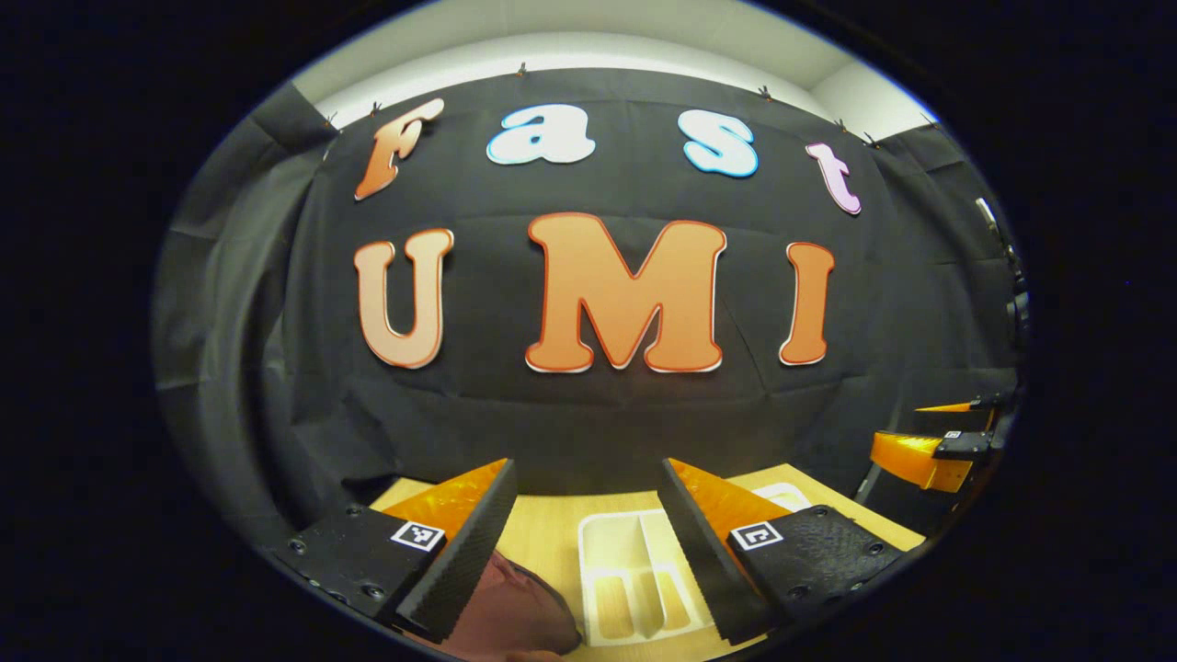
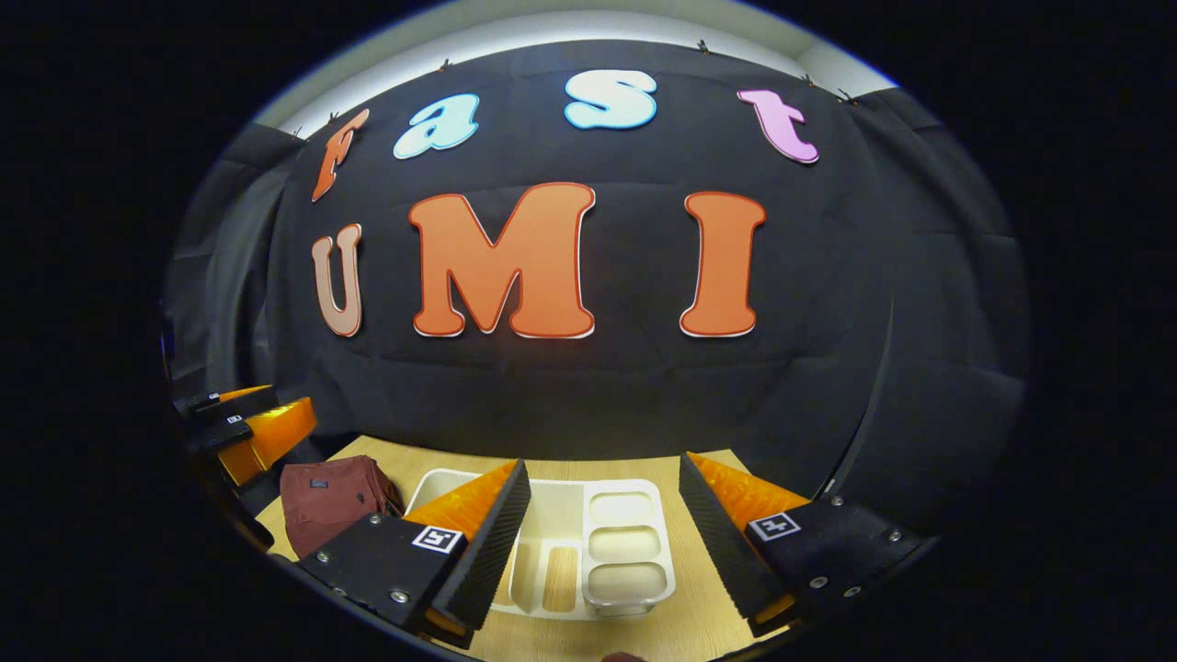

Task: Open the schoolbag, grab two books from the bookshelf and put them into the schoolbag.

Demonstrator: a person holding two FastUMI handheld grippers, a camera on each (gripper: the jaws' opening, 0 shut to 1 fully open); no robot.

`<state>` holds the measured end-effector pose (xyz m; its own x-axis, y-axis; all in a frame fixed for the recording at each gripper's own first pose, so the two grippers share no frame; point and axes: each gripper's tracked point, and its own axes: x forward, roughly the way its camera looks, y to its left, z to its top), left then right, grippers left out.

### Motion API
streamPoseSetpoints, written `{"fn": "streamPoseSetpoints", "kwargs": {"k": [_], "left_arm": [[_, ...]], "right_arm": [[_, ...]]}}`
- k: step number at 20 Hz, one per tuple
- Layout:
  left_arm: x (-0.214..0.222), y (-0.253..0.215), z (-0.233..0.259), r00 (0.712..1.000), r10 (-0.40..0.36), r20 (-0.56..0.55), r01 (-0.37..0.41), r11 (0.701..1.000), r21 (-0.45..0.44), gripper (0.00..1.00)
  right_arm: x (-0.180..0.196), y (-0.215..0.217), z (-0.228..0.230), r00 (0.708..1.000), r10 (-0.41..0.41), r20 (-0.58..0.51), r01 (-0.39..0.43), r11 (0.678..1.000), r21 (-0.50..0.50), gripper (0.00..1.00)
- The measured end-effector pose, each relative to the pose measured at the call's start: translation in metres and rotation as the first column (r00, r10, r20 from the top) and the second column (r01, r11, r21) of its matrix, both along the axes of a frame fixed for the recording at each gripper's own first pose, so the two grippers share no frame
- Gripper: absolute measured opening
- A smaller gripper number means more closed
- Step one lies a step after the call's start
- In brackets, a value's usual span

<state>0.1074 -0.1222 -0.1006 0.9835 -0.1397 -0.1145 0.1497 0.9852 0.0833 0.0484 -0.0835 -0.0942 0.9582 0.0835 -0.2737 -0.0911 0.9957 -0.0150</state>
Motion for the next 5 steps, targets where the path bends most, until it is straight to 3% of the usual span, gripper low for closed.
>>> {"fn": "streamPoseSetpoints", "kwargs": {"k": [5], "left_arm": [[-0.0053, -0.0001, 0.0026, 1.0, 0.001, 0.024, -0.001, 0.999, -0.032, 0.96]], "right_arm": [[0.0024, -0.0015, 0.0061, 0.999, -0.016, 0.047, 0.015, 1.0, 0.027, 0.97]]}}
